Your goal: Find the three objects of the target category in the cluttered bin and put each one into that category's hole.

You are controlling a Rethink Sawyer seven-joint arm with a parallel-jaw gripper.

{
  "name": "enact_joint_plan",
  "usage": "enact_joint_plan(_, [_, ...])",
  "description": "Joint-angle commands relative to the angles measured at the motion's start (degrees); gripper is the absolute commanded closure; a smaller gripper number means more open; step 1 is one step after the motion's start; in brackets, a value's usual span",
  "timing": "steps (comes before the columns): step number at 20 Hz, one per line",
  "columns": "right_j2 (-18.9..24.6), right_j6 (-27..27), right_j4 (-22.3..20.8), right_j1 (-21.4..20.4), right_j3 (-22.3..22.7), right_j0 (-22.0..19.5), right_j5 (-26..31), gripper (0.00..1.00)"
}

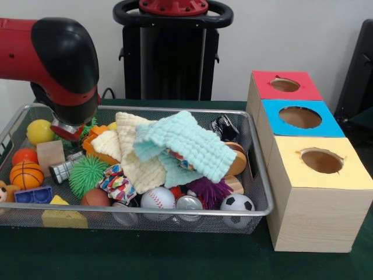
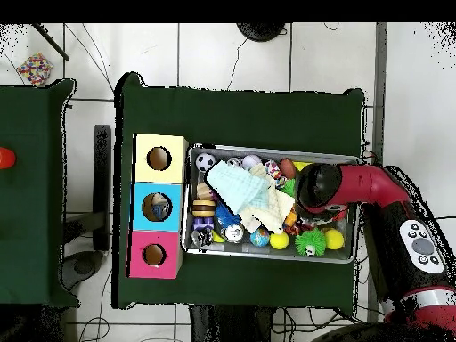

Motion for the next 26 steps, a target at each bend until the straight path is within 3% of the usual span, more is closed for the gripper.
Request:
enact_joint_plan(1, [-0.7,-6.9,-5.2,1.8,3.5,0.8,-4.7,0.00])
enact_joint_plan(12, [-6.1,-1.4,-11.2,3.2,0.3,4.1,-3.3,0.00])
enact_joint_plan(18, [-6.7,-0.2,-11.0,4.3,-0.1,4.6,-3.8,0.00])
enact_joint_plan(26, [-4.8,-2.9,-8.1,7.8,0.2,2.4,-5.7,0.00])
